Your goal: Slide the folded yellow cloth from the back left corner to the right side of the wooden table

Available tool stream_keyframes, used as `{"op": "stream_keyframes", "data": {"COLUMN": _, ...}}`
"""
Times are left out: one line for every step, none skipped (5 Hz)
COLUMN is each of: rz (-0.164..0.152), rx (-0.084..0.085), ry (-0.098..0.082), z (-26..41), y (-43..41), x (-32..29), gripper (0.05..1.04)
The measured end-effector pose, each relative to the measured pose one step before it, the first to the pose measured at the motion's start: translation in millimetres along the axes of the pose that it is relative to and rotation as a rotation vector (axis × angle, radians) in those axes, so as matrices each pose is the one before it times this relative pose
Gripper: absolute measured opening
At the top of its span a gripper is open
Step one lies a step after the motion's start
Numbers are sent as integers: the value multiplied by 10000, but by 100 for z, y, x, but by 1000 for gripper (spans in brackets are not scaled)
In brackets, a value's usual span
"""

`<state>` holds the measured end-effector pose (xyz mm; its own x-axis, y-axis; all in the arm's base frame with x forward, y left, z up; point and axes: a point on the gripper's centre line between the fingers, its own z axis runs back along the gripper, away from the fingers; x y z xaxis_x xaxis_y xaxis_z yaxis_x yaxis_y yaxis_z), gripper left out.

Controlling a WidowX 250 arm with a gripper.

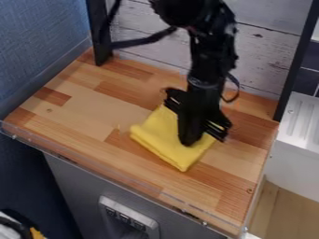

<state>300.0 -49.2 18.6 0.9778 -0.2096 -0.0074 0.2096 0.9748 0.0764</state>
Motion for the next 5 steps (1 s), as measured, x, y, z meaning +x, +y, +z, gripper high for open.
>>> {"op": "stream_keyframes", "data": {"rz": -65, "rx": -287, "ry": -348, "z": 239, "y": 110, "x": 71, "gripper": 67}}
{"op": "stream_keyframes", "data": {"rz": 10, "rx": -341, "ry": -138, "z": -453, "y": 287, "x": -213, "gripper": 67}}
{"op": "stream_keyframes", "data": {"rz": -436, "rx": -289, "ry": -150, "z": 15, "y": 1711, "x": 34, "gripper": 67}}
{"op": "stream_keyframes", "data": {"rz": -89, "rx": -182, "ry": 60, "z": -92, "y": 393, "x": -179, "gripper": 67}}
{"op": "stream_keyframes", "data": {"rz": 256, "rx": 36, "ry": 90, "z": -236, "y": -106, "x": -70, "gripper": 67}}
